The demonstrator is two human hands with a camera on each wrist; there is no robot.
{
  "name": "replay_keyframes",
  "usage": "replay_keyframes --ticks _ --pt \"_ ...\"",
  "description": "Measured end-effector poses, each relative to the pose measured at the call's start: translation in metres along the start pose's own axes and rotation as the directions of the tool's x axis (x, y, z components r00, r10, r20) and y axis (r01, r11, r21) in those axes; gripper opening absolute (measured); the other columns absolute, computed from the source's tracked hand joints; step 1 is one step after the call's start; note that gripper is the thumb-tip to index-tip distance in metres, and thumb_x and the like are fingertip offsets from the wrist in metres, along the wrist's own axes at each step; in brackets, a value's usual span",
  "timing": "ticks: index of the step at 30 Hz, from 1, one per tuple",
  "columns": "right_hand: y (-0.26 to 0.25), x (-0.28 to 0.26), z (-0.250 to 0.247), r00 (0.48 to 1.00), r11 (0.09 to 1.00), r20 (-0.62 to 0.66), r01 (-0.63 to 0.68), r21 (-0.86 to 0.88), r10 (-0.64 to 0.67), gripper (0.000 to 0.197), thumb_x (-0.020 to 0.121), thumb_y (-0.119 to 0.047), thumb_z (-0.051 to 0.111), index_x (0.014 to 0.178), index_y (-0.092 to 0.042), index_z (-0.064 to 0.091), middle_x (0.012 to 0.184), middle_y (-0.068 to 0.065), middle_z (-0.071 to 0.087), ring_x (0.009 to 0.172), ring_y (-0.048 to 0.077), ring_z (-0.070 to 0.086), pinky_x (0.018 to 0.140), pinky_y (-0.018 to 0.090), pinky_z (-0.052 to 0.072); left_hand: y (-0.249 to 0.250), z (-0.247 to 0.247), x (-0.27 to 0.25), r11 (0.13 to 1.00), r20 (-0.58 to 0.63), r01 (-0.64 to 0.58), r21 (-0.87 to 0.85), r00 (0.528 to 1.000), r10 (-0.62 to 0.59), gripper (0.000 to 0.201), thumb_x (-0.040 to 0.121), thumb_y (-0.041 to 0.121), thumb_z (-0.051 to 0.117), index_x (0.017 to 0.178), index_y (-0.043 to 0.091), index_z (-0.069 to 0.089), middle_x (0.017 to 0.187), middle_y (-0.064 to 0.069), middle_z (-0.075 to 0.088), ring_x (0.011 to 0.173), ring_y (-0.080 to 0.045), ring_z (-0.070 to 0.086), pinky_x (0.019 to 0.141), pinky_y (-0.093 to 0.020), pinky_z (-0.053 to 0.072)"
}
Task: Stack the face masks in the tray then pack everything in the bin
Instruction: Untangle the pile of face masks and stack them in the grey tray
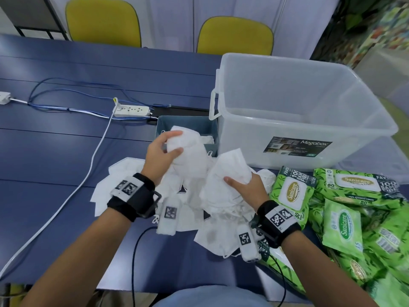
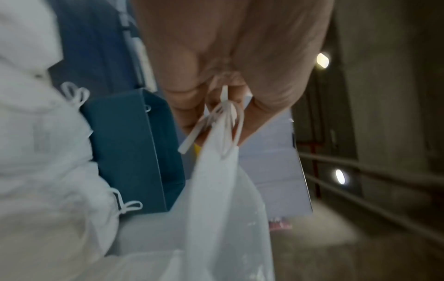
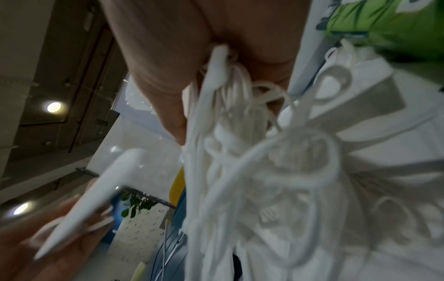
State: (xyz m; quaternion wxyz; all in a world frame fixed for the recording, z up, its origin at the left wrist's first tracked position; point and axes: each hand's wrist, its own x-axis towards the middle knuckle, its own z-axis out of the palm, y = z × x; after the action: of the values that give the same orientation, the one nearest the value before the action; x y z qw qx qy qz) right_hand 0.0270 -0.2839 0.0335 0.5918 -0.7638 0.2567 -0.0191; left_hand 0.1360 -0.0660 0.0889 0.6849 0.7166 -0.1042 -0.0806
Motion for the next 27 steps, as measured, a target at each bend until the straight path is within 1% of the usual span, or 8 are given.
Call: replay_keyframes --ticks 3,8,11,15,18,21,25,27 --pt "-0.004 -0.001 -0.008 0.999 0.999 -0.033 0.044 0.014 -0.043 0.040 0.078 -0.016 0.077 0.110 -0.014 0.052 0.112 0.005 0.062 0.105 0.021 0.058 0.089 0.030 0.046 0.007 -0.007 0.000 0.920 0.042 0.187 -0.345 0.982 -0.184 0.040 0.086 -0.012 0.053 0.110 0.020 0.060 0.102 0.004 0.065 0.088 -0.018 0.060 0.070 -0.028 0.051" --pt "-0.007 -0.004 -0.008 0.988 0.983 0.026 0.147 0.107 -0.150 0.084 0.080 0.005 0.070 0.143 -0.026 0.024 0.130 -0.007 0.042 0.108 -0.001 0.050 0.089 0.010 0.041 0.007 0.002 -0.006 0.882 0.061 0.225 -0.413 0.974 -0.220 0.067 0.081 -0.013 0.060 0.128 0.031 0.041 0.105 -0.003 0.063 0.085 -0.017 0.063 0.061 -0.027 0.054" --pt "-0.008 -0.005 -0.001 0.986 0.967 0.013 0.158 0.199 -0.164 0.091 0.081 0.016 0.060 0.146 -0.031 0.017 0.139 0.003 0.034 0.101 -0.015 0.051 0.082 0.003 0.042 0.007 0.013 -0.009 0.872 0.069 0.248 -0.422 0.968 -0.242 0.060 0.085 -0.015 0.052 0.122 0.032 0.043 0.111 -0.001 0.060 0.092 -0.018 0.060 0.064 -0.030 0.055" --pt "-0.008 -0.003 0.008 0.977 0.951 -0.034 0.212 0.225 -0.210 0.095 0.078 0.010 0.064 0.142 -0.043 0.018 0.151 0.000 0.024 0.125 0.008 0.041 0.110 0.030 0.035 0.007 0.030 -0.014 0.829 0.051 0.358 -0.429 0.926 -0.373 0.016 0.093 0.001 0.050 0.095 0.017 0.050 0.095 -0.004 0.060 0.078 -0.020 0.058 0.052 -0.027 0.052" --pt "-0.005 -0.002 0.013 0.955 0.928 -0.063 0.296 0.228 -0.289 0.087 0.080 0.002 0.071 0.140 -0.041 0.024 0.151 -0.012 0.025 0.140 0.013 0.028 0.117 0.039 0.023 -0.002 0.039 -0.019 0.847 -0.055 0.411 -0.336 0.889 -0.454 0.009 0.095 0.013 0.054 0.087 0.010 0.051 0.086 -0.009 0.058 0.068 -0.022 0.057 0.048 -0.027 0.053" --pt "-0.006 0.000 0.020 0.956 0.910 -0.076 0.294 0.294 -0.285 0.054 0.084 0.000 0.059 0.125 -0.035 0.050 0.134 -0.014 0.048 0.129 0.013 0.042 0.111 0.034 0.034 -0.013 0.040 -0.021 0.892 -0.130 0.398 -0.215 0.894 -0.430 0.018 0.090 0.015 0.061 0.078 0.005 0.052 0.072 -0.009 0.053 0.057 -0.022 0.053 0.048 -0.028 0.053" --pt "-0.015 0.000 0.025 0.999 0.830 0.002 0.036 0.557 -0.044 0.029 0.082 -0.022 0.047 0.104 -0.027 0.063 0.115 -0.009 0.056 0.098 0.009 0.050 0.066 0.016 0.045 -0.031 0.035 -0.022 0.947 -0.099 0.271 0.172 0.961 -0.257 0.036 0.075 0.022 0.074 0.062 -0.003 0.052 0.061 -0.010 0.041 0.059 -0.019 0.038 0.056 -0.027 0.031" --pt "-0.017 -0.001 0.026 0.999 0.857 -0.001 0.031 0.515 -0.035 0.033 0.079 -0.031 0.060 0.110 -0.021 0.057 0.117 -0.009 0.055 0.107 0.008 0.050 0.080 0.025 0.046 -0.035 0.033 -0.024 0.916 -0.014 0.280 0.289 0.957 -0.288 0.046 0.069 0.031 0.078 0.057 -0.004 0.052 0.058 -0.009 0.042 0.059 -0.018 0.039 0.057 -0.028 0.029"
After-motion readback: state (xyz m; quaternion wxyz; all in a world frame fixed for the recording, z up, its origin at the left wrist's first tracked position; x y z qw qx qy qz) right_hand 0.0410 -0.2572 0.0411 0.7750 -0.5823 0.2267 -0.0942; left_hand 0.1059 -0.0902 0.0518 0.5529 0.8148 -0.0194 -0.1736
